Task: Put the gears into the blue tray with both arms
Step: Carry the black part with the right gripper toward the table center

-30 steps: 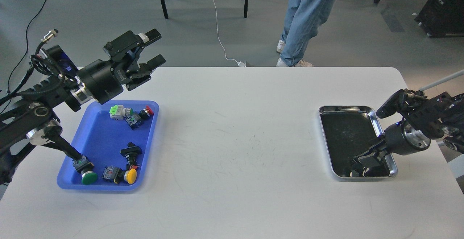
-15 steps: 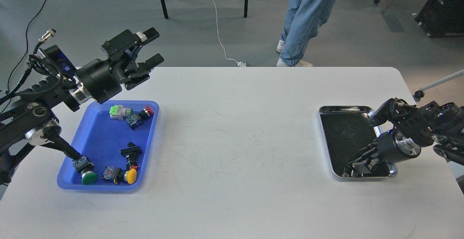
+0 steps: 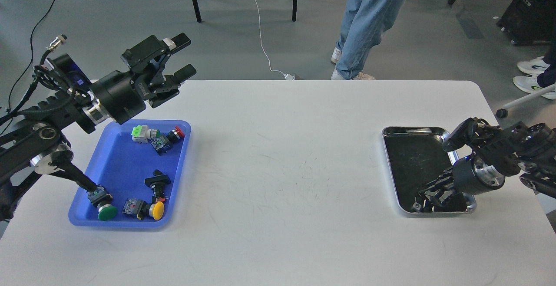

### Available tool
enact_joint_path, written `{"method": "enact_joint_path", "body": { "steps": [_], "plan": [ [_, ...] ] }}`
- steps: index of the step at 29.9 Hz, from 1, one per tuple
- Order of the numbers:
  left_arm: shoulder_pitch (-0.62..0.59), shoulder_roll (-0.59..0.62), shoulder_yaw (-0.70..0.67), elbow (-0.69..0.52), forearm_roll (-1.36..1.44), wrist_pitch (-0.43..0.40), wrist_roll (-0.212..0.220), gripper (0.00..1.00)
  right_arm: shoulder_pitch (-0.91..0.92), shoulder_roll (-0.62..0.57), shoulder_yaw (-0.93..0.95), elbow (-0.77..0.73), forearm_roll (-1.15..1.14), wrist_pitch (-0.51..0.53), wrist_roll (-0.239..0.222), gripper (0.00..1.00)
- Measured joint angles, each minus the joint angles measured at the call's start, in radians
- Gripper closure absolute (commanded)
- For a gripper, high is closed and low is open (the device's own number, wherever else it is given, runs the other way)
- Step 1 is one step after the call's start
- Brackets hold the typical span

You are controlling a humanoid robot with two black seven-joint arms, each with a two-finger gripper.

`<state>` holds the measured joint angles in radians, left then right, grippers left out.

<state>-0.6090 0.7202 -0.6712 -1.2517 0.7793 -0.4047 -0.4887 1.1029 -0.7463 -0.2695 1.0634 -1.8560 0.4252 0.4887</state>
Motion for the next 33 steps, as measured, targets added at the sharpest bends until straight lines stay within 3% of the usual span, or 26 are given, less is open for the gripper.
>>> {"method": "enact_joint_path", "body": {
  "steps": [12,19,33],
  "plan": [
    [0.000,0.007,-0.001,0.000,0.000,0.000,0.000,0.02,0.171,0.034,0.007,0.068,0.014,0.006,0.000,0.75],
    [0.000,0.006,-0.001,0.000,0.000,0.000,0.000,0.02,0.207,0.210,0.000,0.039,0.095,0.009,0.000,0.75],
    [0.002,0.009,0.001,0.000,0.000,0.000,0.000,0.02,0.181,0.605,-0.031,-0.195,0.168,-0.030,0.000,0.74]
  ]
}}
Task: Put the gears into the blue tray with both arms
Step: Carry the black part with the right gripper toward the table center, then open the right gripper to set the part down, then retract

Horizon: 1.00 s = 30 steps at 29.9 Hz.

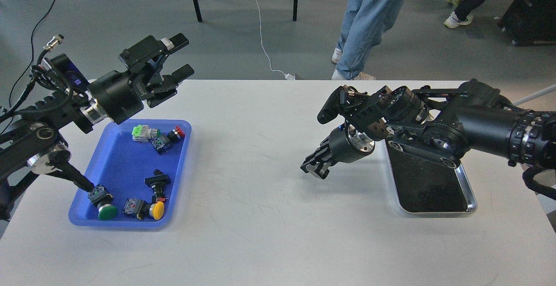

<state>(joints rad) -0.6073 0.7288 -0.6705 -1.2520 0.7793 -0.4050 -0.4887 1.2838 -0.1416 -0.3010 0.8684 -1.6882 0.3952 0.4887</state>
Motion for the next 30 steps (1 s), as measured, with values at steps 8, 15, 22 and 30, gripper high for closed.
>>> {"method": "enact_joint_path", "body": {
  "steps": [8,15,22,30],
  "plan": [
    [0.028,0.002,-0.014,0.000,0.000,0.000,0.000,0.02,-0.045,0.100,-0.041,-0.083,0.007,-0.070,0.000,0.72],
    [0.032,0.003,-0.017,0.000,0.000,0.000,0.000,0.02,-0.068,0.102,-0.047,-0.083,0.043,-0.102,0.000,0.43],
    [0.032,0.013,-0.017,0.000,0.000,0.002,0.000,0.02,-0.065,0.062,-0.045,-0.064,0.113,-0.134,0.000,0.06],
    [0.032,0.034,-0.002,-0.023,0.114,0.006,0.000,0.02,-0.079,-0.178,0.085,0.028,0.416,-0.133,0.000,0.03]
  ]
}}
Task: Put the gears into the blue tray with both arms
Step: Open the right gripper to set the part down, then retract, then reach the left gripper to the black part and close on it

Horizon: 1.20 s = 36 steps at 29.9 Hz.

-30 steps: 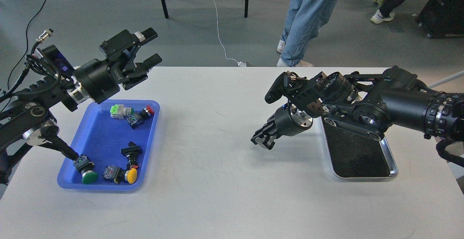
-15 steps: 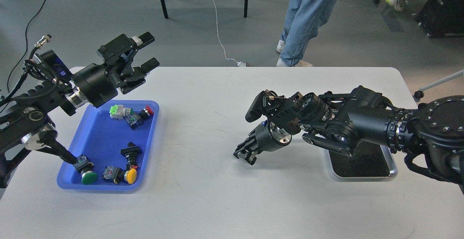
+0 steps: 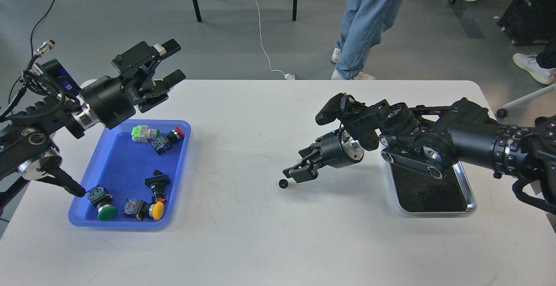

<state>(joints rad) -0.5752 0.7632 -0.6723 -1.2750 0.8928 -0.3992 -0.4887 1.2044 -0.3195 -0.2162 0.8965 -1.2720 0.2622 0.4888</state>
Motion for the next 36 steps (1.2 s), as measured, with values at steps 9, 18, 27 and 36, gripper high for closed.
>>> {"method": "enact_joint_path", "body": {
  "steps": [9,18,27,36],
  "plan": [
    [-0.010,-0.067,0.065,-0.119,0.548,0.000,0.000,0.02,-0.331,-0.130,0.358,0.032,0.573,-0.004,0.000,0.03],
    [-0.136,-0.221,0.273,-0.074,1.196,0.008,0.000,0.02,-0.650,-0.137,0.726,0.035,0.826,0.021,0.000,0.03],
    [-0.258,-0.393,0.388,0.090,1.289,0.031,0.000,0.09,-0.692,-0.187,0.753,0.035,1.073,0.109,0.000,0.03],
    [-0.346,-0.547,0.503,0.311,1.289,0.062,0.000,0.20,-0.694,-0.214,0.754,0.038,1.078,0.112,0.000,0.03]
  ]
}}
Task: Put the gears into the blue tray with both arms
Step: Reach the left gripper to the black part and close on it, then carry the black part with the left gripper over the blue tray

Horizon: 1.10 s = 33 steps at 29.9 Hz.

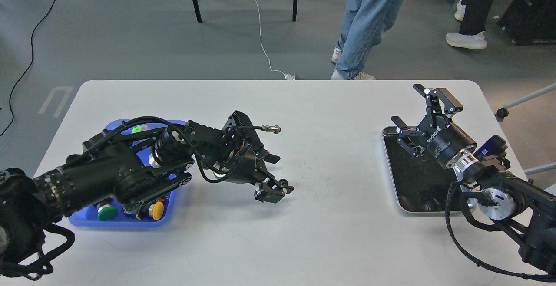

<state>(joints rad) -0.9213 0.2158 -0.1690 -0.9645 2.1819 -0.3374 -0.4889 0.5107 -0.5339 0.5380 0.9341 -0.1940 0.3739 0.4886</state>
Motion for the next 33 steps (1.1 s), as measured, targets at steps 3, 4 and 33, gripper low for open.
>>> {"method": "enact_joint_path", "body": {
  "steps": [3,4,33],
  "plan": [
    [-0.001,-0.009,0.028,0.016,0.000,0.002,0.000,0.26,0.000,-0.006,0.001,0.000,0.001,0.001,0.000,0.03],
    [-0.001,-0.012,0.038,0.023,0.000,0.003,0.000,0.27,0.000,-0.008,0.002,0.000,0.001,0.000,0.000,0.03],
    [-0.132,0.090,0.046,-0.063,0.000,-0.005,0.000,0.84,0.000,0.000,0.001,-0.001,0.001,-0.003,0.000,0.02]
  ]
}}
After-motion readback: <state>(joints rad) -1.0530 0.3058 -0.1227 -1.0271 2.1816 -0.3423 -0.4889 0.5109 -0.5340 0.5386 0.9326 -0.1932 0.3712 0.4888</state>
